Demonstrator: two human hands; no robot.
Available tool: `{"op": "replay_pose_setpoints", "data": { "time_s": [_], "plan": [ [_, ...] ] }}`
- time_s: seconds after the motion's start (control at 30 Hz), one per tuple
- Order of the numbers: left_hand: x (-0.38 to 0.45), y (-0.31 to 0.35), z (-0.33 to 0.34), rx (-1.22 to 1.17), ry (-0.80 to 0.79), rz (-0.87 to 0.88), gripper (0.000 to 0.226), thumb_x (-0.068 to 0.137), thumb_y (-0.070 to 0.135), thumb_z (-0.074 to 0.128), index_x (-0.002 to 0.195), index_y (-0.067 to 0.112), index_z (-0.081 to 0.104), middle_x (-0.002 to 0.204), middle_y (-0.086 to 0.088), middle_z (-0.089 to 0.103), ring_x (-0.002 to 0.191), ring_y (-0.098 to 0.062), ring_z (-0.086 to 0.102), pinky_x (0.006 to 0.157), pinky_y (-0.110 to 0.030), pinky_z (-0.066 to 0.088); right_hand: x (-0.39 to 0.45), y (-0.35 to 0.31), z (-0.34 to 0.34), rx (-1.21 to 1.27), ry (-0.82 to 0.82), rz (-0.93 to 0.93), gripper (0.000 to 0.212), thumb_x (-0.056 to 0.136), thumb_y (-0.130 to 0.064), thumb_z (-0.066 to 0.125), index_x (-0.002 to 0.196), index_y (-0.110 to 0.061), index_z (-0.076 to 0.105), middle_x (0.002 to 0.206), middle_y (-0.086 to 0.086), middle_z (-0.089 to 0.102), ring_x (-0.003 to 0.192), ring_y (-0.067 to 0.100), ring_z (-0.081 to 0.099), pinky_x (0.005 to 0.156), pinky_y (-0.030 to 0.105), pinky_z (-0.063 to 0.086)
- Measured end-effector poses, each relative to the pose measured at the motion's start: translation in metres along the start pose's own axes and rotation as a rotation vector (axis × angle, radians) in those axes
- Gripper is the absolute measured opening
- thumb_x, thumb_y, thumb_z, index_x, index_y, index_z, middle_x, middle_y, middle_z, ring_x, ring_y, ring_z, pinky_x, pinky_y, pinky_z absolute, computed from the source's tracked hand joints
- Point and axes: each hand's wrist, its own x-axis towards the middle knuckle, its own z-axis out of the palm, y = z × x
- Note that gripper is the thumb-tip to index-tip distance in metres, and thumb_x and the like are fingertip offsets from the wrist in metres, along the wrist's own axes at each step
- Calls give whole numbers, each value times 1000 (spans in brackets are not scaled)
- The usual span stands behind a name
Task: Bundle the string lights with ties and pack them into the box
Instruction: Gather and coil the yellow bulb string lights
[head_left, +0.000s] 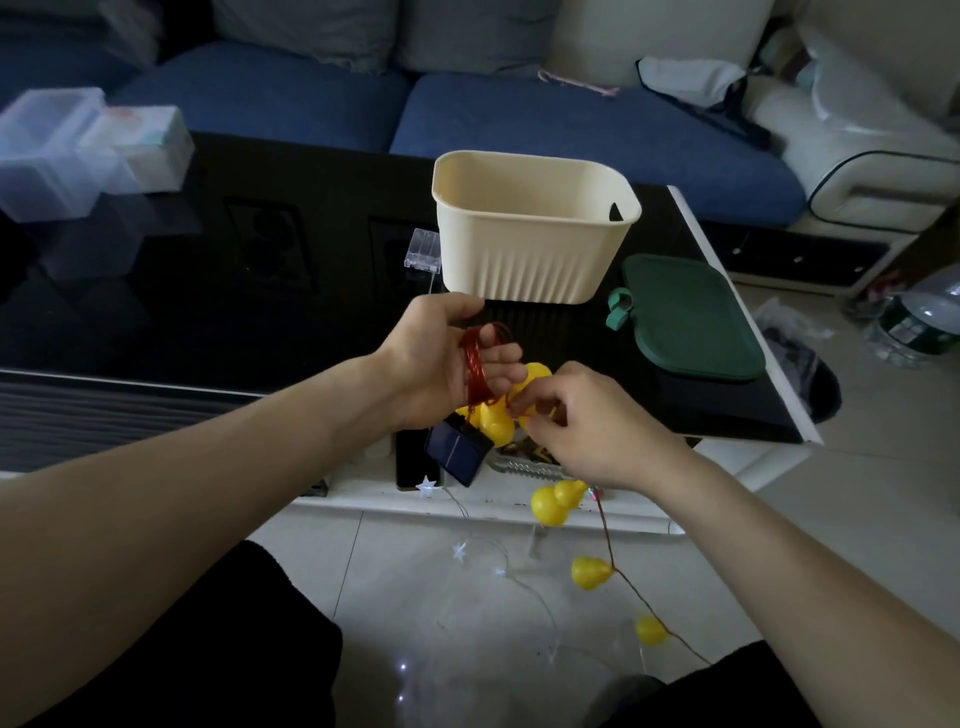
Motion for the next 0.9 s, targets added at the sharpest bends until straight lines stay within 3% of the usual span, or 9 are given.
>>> {"op": "replay_pose_setpoints", "data": {
  "time_s": [0.17,0.3,0.37,0.43,0.5,0.6,0.73,0.8,0.9],
  "plan": [
    [0,2,0,-109,-65,69,29,99,25,43,81,5,54,99,-27,71,93,-36,73,81,-37,59,1,-3,2,-90,30,-112,24,96,-11,60,116,-17,73,104,-4,55,103,16,57,77,17,35],
    [1,1,1,-85,-62,80,24,98,24,44,91,4,54,109,-33,67,102,-41,69,98,-45,53,0,-9,0,-39,141,-171,18,91,-10,67,105,-16,77,101,-3,70,87,8,61,74,22,46],
    [2,-1,1,-7,-54,83,25,98,25,44,89,4,55,106,-29,70,97,-35,71,90,-42,56,-2,-11,-1,16,183,-177,17,87,-9,70,100,-17,78,92,-11,71,78,7,64,72,23,52],
    [2,-4,2,105,-49,76,26,98,26,44,86,6,55,86,-17,71,76,-27,68,75,-35,54,-4,-14,-2,78,223,-184,16,84,-7,71,94,-18,78,84,-17,71,69,9,65,66,25,53],
    [2,-9,4,199,-71,53,27,99,27,43,83,9,55,69,-8,59,62,-20,56,66,-32,48,-4,-15,-3,120,232,-202,16,82,-5,72,90,-19,76,80,-11,72,67,9,65,65,28,53],
    [-1,-16,9,307,-136,27,31,100,25,38,80,8,54,67,-6,53,57,-16,54,54,-25,47,-2,-16,-5,126,195,-271,18,80,2,72,86,-15,73,85,-6,68,76,7,63,69,21,52],
    [-7,-20,15,420,-216,22,30,102,28,34,93,8,55,72,-6,56,57,-16,51,54,-26,45,-3,-18,-5,104,206,-302,31,73,7,74,75,-20,60,84,-7,53,71,8,56,60,14,44],
    [-10,-20,17,455,-225,13,31,103,31,32,100,9,54,74,-8,55,54,-18,51,51,-27,46,-4,-17,-5,74,226,-303,33,71,2,79,71,-20,55,80,-12,48,70,8,54,58,13,42],
    [-12,-20,18,559,-219,-27,40,105,38,29,93,7,52,70,-7,57,49,-23,53,49,-29,36,-4,-17,-9,-15,233,-295,42,70,-15,87,63,-24,47,73,-13,45,64,5,49,55,14,37]
  ]
}}
